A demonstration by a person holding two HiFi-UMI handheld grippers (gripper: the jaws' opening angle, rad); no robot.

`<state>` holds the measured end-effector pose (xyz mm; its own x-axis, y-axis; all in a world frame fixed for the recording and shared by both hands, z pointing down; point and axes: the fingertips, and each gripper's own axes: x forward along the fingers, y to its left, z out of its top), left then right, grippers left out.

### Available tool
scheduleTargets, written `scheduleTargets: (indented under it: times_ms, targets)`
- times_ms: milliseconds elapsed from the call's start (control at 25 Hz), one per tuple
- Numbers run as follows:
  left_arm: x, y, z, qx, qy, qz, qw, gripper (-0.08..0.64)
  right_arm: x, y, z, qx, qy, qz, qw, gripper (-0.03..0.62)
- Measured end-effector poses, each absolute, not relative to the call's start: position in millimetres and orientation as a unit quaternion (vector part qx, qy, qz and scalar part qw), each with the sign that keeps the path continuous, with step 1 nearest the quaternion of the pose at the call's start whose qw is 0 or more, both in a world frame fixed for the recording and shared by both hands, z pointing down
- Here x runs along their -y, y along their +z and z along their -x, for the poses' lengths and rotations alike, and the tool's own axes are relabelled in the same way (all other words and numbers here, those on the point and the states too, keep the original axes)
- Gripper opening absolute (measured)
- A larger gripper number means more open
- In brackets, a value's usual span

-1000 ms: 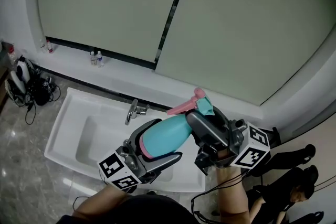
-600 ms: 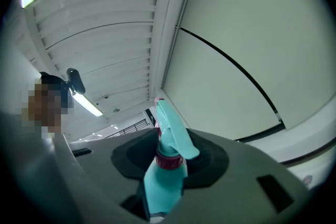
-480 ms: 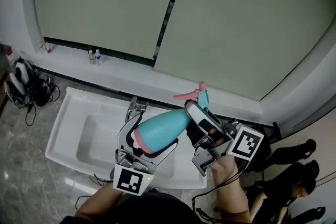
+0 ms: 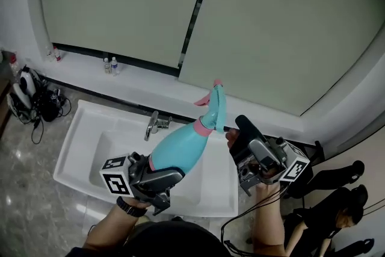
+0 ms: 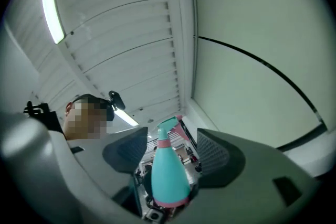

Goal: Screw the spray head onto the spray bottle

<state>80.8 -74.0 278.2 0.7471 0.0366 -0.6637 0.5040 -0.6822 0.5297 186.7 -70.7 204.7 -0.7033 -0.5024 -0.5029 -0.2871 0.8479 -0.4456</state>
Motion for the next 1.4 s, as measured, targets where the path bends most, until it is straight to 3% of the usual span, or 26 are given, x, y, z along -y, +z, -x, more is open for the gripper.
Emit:
scheduleTargets:
  times_ms: [200, 480, 520, 560, 640, 1040, 1400]
  targets:
    - [32, 263, -85, -0.324, -0.334, -0.757, 0.458, 0.469, 67, 178, -159, -0.951, -0.089, 0.072, 0.288, 0.330]
    - [6, 275, -104, -0.377, -0.311, -0.701, 0.520, 0.469, 27, 162, -97, -0.982, 0.039, -0.051, 0.180, 0.334]
    - [7, 277, -103, -0.374, -0.312, -0.701, 0.521, 0.469, 26, 165, -93, -0.984, 0.049, -0.048, 0.164, 0.310]
    - [8, 278, -102, -0.372, -0.314, -0.702, 0.521, 0.469, 26, 167, -90, -0.986, 0.053, -0.042, 0.152, 0.234]
    - [13, 280, -99, -0.365, -0.318, -0.705, 0.518, 0.469, 28, 170, -88, -0.988, 0.051, -0.030, 0.141, 0.215]
    - [61, 283, -91, -0.245, -0.322, -0.798, 0.446, 0.469, 55, 179, -98, -0.987, 0.020, 0.081, 0.136, 0.193]
    - [65, 286, -88, -0.253, -0.344, -0.777, 0.463, 0.469, 56, 181, -96, -0.985, 0.032, 0.102, 0.138, 0.195]
